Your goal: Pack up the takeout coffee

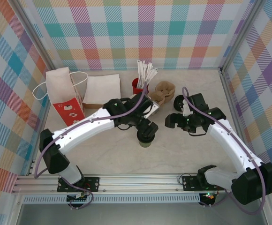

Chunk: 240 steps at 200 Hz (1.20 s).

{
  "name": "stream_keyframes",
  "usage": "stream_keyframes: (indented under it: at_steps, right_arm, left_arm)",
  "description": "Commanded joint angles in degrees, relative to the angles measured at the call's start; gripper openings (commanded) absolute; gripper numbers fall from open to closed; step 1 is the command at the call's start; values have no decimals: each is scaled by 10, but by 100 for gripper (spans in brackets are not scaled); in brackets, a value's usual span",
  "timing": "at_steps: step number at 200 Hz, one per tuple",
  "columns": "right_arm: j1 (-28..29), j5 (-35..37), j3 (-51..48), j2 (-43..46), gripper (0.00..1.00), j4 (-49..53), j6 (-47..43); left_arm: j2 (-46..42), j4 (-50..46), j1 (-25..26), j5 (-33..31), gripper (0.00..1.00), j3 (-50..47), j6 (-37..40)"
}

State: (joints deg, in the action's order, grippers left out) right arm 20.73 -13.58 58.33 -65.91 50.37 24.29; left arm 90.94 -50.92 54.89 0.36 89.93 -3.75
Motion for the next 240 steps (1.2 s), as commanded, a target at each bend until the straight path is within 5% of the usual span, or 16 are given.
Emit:
stream_keyframes:
  at_steps: [1,61,240]
  right_arm:
    - [11,-81,25,-16,88,-11,-20]
    - [94,-113,45,-80,83,2,-16]
    - [148,-80,68,-186,70,3,16]
  left_arm:
    - [-28,16,-13,12,83,-40,-110]
    - [-86,87,-65,65,76,-175,-264]
    - [-42,112,-90,83,66,-233,-275]
